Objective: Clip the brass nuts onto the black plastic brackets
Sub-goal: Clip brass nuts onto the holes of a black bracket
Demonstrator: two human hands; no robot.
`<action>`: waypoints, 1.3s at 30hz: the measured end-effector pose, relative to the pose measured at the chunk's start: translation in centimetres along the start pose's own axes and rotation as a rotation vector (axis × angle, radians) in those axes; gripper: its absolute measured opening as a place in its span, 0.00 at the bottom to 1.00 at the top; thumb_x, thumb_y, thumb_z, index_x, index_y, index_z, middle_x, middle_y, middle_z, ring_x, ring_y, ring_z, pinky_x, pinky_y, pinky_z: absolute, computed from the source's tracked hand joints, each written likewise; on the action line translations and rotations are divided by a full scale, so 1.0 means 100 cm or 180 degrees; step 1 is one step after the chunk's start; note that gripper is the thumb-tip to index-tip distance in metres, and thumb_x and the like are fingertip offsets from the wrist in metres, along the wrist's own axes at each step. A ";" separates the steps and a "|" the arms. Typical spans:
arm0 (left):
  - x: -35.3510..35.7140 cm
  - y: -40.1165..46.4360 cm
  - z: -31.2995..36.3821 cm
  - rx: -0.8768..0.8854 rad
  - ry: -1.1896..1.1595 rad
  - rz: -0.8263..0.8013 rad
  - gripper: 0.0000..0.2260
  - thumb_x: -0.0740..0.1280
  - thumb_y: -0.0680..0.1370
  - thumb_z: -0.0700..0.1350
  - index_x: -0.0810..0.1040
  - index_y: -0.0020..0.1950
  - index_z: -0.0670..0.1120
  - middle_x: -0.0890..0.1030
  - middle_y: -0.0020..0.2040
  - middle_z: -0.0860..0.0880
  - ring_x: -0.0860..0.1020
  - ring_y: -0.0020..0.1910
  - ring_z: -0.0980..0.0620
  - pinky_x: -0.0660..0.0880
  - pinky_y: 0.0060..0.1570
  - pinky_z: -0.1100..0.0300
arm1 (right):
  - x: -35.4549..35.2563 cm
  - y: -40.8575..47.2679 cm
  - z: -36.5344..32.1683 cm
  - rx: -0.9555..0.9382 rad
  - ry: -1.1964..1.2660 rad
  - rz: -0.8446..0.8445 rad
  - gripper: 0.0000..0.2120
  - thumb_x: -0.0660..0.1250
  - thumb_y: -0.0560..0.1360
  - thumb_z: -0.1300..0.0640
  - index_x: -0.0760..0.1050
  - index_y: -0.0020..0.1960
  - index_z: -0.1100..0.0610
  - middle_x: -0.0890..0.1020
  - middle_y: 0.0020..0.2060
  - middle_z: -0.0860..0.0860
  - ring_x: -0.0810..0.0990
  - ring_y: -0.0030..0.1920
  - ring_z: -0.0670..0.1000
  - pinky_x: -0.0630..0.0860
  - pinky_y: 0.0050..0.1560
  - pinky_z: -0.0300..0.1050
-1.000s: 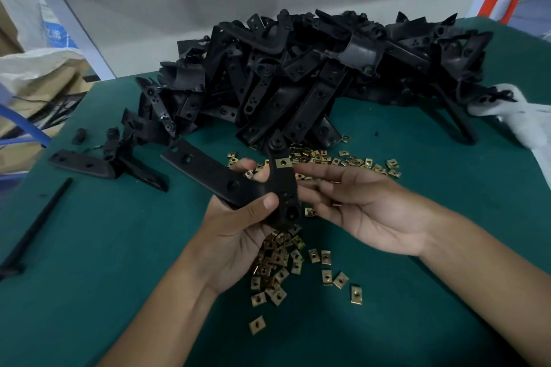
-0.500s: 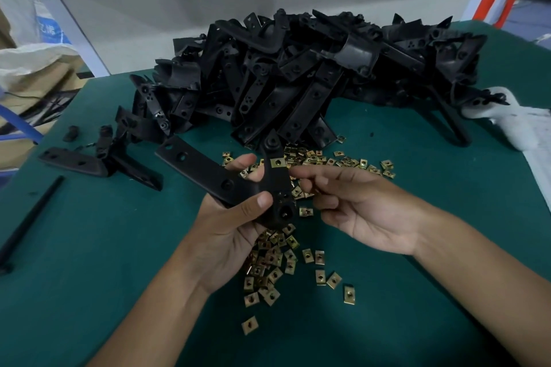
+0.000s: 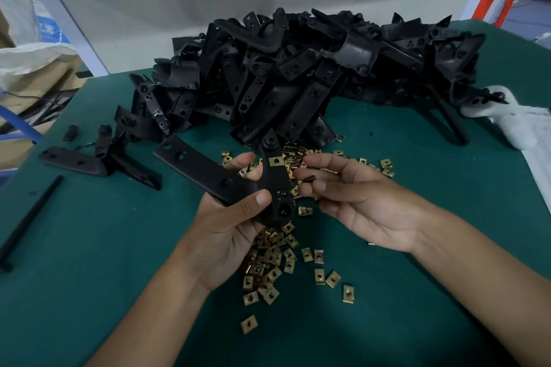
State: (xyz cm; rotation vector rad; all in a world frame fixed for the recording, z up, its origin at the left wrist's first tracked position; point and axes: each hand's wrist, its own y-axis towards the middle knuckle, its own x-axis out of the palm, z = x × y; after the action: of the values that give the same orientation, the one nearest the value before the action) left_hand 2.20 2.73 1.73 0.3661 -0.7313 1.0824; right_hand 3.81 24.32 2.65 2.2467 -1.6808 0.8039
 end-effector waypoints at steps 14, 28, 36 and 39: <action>-0.001 0.000 0.000 0.0000 0.0038 -0.0058 0.37 0.86 0.58 0.37 0.76 0.64 0.46 0.83 0.56 0.45 0.84 0.54 0.48 0.83 0.45 0.57 | 0.005 -0.001 -0.002 0.0099 0.0119 0.0309 0.09 0.68 0.71 0.62 0.86 0.46 0.56 0.85 0.41 0.52 0.84 0.35 0.43 0.70 0.25 0.31; -0.001 0.000 -0.001 0.0047 0.0192 -0.0127 0.36 0.84 0.63 0.39 0.71 0.67 0.47 0.84 0.57 0.46 0.84 0.56 0.48 0.82 0.48 0.58 | 0.008 -0.004 0.000 0.0204 -0.0196 0.0042 0.07 0.75 0.67 0.57 0.86 0.45 0.55 0.81 0.35 0.52 0.76 0.31 0.44 0.68 0.25 0.31; -0.006 0.000 -0.003 0.0006 0.0326 -0.0177 0.36 0.84 0.62 0.38 0.73 0.66 0.49 0.74 0.68 0.32 0.73 0.66 0.26 0.80 0.59 0.46 | 0.011 -0.005 0.001 0.0186 -0.0495 -0.0018 0.05 0.71 0.71 0.62 0.84 0.44 0.57 0.84 0.39 0.55 0.76 0.32 0.44 0.70 0.25 0.31; -0.005 0.000 -0.004 0.0019 0.0355 -0.0123 0.37 0.85 0.60 0.38 0.74 0.66 0.49 0.67 0.73 0.29 0.68 0.69 0.24 0.79 0.61 0.44 | 0.012 -0.005 0.000 0.0141 -0.0592 -0.0031 0.04 0.72 0.70 0.61 0.85 0.42 0.55 0.84 0.38 0.54 0.76 0.31 0.44 0.70 0.26 0.31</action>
State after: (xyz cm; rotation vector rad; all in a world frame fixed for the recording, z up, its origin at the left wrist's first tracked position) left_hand 2.17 2.66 1.14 0.3212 -0.6199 1.0600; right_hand 4.53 23.56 3.40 2.4243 -1.7451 0.6536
